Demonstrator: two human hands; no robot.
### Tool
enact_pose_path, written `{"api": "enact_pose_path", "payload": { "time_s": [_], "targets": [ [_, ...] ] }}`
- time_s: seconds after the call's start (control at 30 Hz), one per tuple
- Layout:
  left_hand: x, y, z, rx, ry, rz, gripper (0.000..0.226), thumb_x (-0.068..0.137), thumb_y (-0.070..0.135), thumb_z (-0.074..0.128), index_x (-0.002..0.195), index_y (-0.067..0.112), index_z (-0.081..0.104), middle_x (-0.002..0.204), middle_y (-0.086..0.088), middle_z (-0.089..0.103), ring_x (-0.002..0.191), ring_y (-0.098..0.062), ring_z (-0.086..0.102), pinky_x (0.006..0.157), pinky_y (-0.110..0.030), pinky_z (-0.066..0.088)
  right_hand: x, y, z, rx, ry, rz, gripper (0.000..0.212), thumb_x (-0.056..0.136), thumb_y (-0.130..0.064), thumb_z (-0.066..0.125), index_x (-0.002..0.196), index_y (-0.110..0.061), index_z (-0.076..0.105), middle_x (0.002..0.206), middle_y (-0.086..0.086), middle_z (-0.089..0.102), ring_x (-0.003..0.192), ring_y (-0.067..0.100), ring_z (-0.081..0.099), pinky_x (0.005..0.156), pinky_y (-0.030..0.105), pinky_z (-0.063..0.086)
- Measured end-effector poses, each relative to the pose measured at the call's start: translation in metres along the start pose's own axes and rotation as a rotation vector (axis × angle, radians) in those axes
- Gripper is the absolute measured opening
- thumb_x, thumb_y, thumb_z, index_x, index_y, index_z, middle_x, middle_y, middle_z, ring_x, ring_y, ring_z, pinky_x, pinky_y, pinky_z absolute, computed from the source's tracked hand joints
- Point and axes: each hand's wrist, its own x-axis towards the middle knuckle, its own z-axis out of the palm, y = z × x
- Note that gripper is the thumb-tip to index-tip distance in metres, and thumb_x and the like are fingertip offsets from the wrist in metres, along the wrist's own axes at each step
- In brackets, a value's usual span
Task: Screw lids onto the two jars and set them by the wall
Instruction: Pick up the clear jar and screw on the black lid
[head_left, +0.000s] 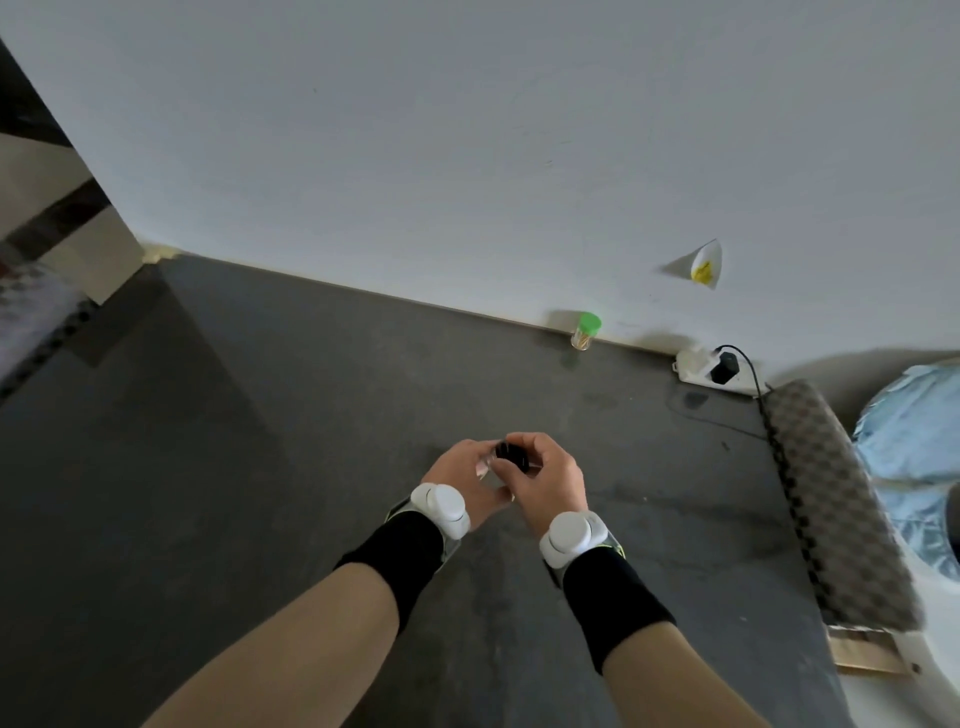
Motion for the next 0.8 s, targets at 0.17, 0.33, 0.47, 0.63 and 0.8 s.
{"api": "enact_pose_path", "payload": {
  "time_s": [0.17,0.33,0.47,0.63,0.8],
  "targets": [
    [0.009,0.004,0.001,-0.039,0.008,-0.005,0.027,0.079,0.032,0.067,0.09,0.056,0.064,0.083,0.027,0.07,0.085,0.006,0.065,0.073,-0.013,0.045,0.006,-0.002,-0.005,0.016,0.019,-0.015,0.032,0.083,-0.021,0.083,0.113,-0.026,0.073,0.104,-0.011,0.076,0.099,0.005,0.07,0.089,0.024,0.057],
    [0.028,0.011,0.017,-0.062,0.074,-0.07,0.044,0.074,0.043,0.064,0.117,0.035,0.069,0.111,0.009,0.068,0.101,-0.007,0.068,0.087,-0.022,0.055,0.019,-0.006,-0.007,-0.065,0.209,0.004,0.034,0.072,-0.036,0.089,0.1,-0.028,0.069,0.099,-0.01,0.065,0.089,0.007,0.064,0.077,0.018,0.048],
    [0.054,0.022,0.035,-0.138,0.131,-0.14,0.057,0.076,0.041,0.064,0.132,0.032,0.06,0.127,0.011,0.07,0.112,-0.011,0.07,0.099,-0.038,0.058,0.045,0.003,-0.016,-0.103,0.254,0.079,0.05,0.072,-0.045,0.087,0.114,-0.022,0.071,0.107,-0.006,0.061,0.099,0.016,0.066,0.081,0.023,0.047],
    [0.103,0.04,0.054,-0.204,0.141,-0.123,0.063,0.08,0.03,0.072,0.14,0.021,0.056,0.122,0.011,0.069,0.111,-0.009,0.067,0.101,-0.025,0.052,0.079,0.023,-0.05,-0.086,0.221,0.097,0.068,0.077,-0.044,0.084,0.135,-0.016,0.061,0.121,-0.005,0.055,0.102,0.009,0.058,0.088,0.015,0.039],
    [0.162,0.052,0.085,-0.24,0.135,-0.125,0.068,0.077,0.024,0.066,0.143,0.027,0.052,0.127,0.006,0.07,0.115,-0.013,0.068,0.101,-0.033,0.055,0.126,0.051,-0.078,-0.051,0.27,0.102,0.045,0.082,-0.035,0.081,0.123,-0.02,0.067,0.11,-0.01,0.06,0.094,0.004,0.057,0.079,0.012,0.042]
  ]
}}
